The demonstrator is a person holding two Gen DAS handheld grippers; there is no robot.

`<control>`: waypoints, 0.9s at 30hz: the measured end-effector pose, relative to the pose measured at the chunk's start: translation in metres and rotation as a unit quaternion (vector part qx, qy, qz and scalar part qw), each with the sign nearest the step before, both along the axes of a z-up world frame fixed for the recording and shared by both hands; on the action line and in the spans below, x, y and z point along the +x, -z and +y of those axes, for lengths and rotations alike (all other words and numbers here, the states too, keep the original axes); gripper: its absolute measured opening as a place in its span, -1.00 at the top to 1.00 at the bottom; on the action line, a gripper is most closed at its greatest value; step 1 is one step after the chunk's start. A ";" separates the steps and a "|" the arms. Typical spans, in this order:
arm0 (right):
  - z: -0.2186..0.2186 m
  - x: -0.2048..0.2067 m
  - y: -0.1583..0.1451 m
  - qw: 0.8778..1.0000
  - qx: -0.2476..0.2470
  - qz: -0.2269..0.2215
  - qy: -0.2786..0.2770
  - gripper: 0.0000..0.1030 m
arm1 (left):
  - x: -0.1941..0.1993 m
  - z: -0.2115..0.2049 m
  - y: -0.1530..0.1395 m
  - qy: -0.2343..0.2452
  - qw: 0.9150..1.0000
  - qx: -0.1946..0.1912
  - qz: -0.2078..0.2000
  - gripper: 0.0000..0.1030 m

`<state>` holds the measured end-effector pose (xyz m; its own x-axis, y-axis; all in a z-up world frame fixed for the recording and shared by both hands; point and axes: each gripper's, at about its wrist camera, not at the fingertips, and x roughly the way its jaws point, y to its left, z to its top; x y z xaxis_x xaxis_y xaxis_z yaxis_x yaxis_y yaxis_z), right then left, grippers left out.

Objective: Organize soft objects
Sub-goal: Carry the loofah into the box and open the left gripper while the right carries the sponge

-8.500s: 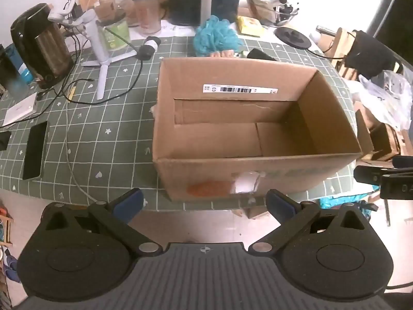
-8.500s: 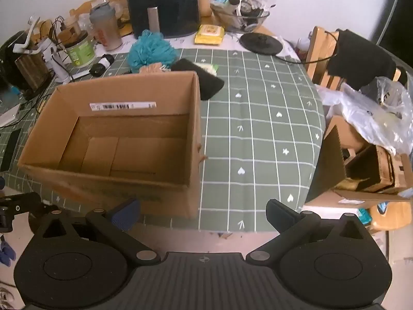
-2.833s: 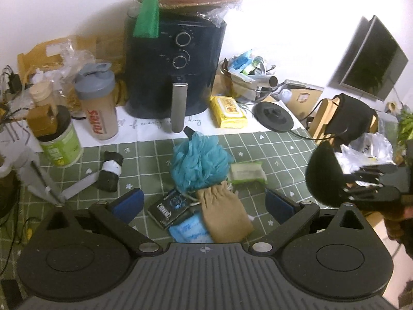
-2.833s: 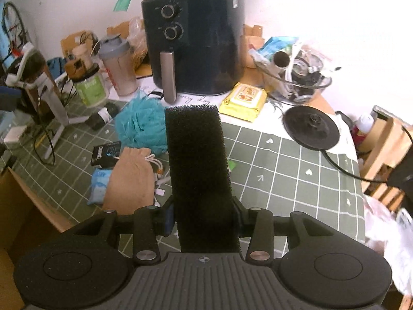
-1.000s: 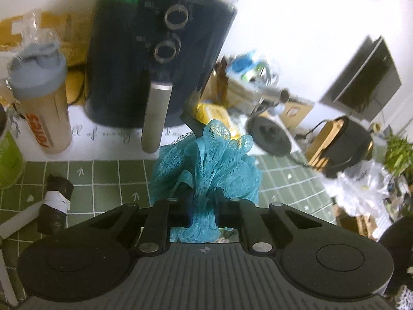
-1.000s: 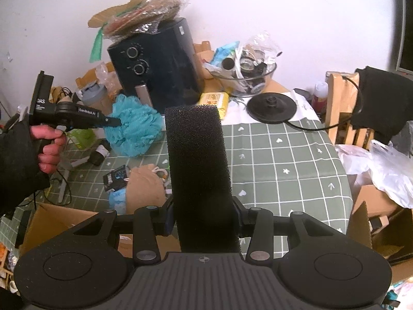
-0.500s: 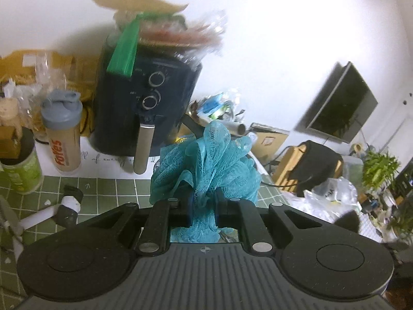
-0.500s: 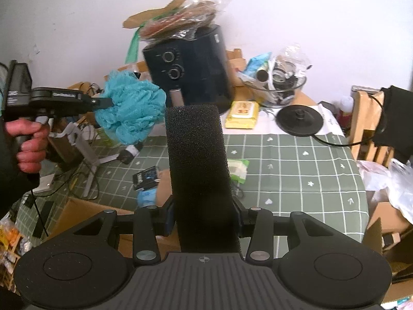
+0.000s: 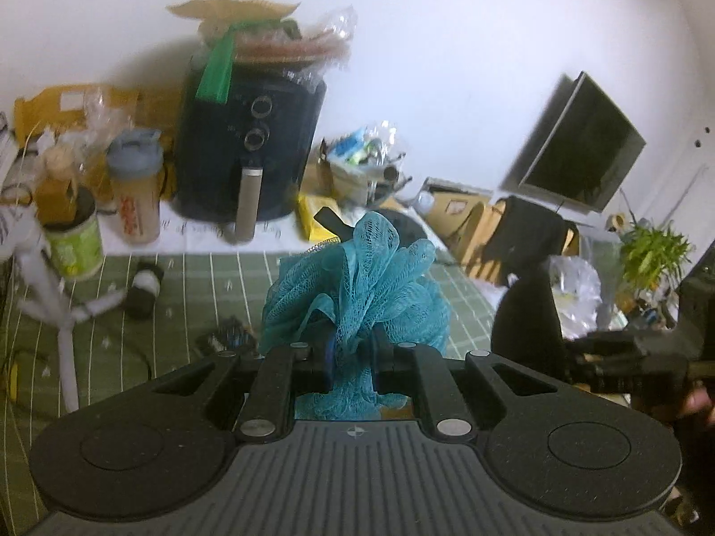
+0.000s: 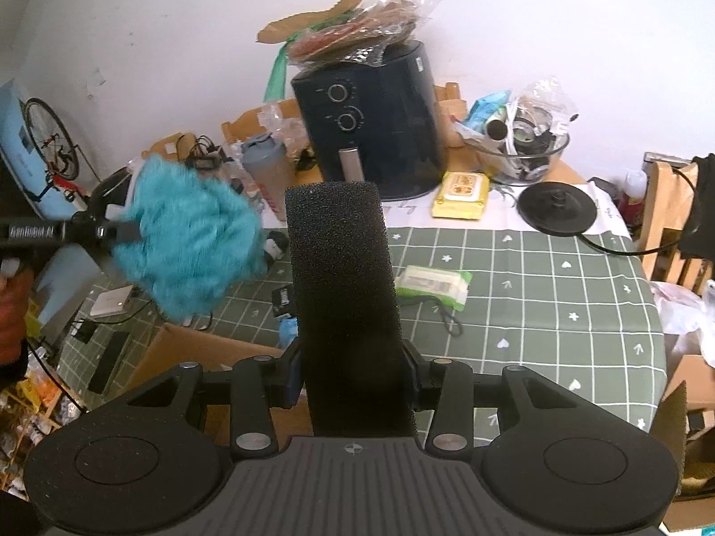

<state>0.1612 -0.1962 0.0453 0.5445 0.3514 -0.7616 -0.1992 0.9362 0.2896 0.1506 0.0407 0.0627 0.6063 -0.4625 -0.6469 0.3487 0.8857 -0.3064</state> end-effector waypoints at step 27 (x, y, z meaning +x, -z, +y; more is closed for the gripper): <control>0.012 -0.018 0.006 0.997 0.033 0.059 -0.025 0.12 | -0.067 -0.004 0.061 -0.051 0.991 0.020 0.119 0.15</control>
